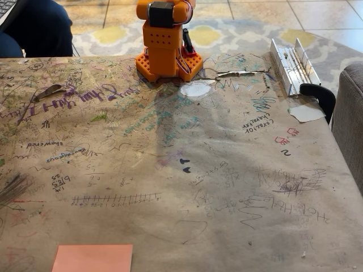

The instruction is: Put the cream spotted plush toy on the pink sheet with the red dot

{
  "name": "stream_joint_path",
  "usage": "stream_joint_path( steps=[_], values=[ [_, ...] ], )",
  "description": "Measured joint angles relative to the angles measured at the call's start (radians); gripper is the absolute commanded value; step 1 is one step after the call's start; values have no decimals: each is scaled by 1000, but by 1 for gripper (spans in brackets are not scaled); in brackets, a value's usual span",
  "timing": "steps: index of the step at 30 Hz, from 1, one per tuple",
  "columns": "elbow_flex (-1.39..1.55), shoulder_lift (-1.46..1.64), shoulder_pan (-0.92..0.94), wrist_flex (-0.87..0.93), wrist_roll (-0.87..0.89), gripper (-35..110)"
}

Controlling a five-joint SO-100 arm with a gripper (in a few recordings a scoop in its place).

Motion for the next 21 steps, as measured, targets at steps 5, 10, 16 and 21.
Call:
stream_joint_path(
  steps=[5,10,16,21],
  values=[
    [147,-20,-11,0,14,37],
    [167,-23,-11,-3,-29,30],
    [170,-23,12,-3,-52,29],
    [149,-23,12,11,40,31]
  ],
)
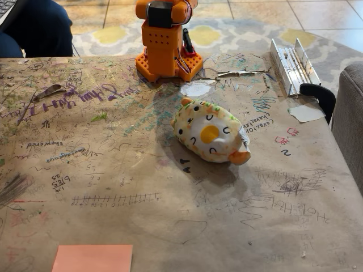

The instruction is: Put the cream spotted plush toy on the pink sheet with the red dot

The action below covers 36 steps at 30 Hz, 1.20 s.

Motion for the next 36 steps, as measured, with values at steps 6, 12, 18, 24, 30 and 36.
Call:
stream_joint_path(
  steps=[6,12,18,24,30,36],
  values=[
    [-14,0,9,-15,69,33],
    [120,0,-15,-29,95,34],
    [296,0,-15,-149,60,32],
    [472,-15,6,-249,46,33],
    [545,-20,55,-362,54,35],
    [601,-18,104,-451,35,35]
  ],
)
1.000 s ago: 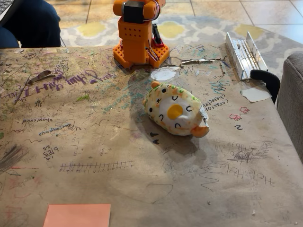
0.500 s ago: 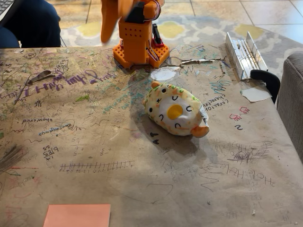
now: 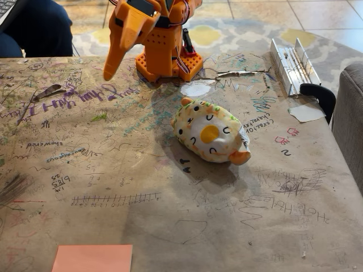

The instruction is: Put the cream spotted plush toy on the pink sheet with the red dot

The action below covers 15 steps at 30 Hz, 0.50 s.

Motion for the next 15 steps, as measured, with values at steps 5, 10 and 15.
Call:
stream_joint_path(
  steps=[5,10,15],
  values=[
    [-80,-3,-8,89,8,36],
    [-405,5,-48,272,8,36],
    [-584,6,-41,324,6,37]
  ],
)
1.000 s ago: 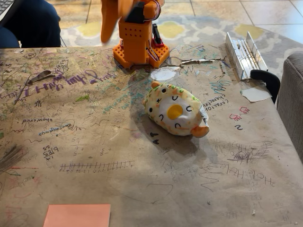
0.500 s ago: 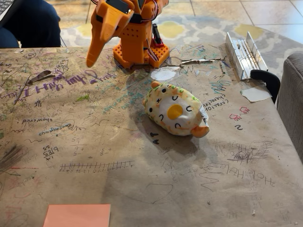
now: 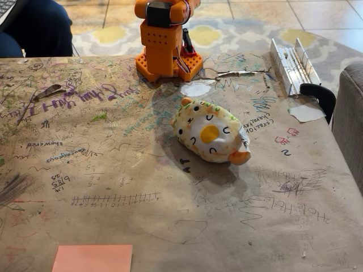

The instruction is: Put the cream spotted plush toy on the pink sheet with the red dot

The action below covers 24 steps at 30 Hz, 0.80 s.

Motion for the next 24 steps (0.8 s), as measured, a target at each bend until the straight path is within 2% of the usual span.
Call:
stream_joint_path(
  steps=[16,24],
  values=[
    [-74,0,-18,52,-60,37],
    [-166,0,-46,75,-9,38]
  ],
)
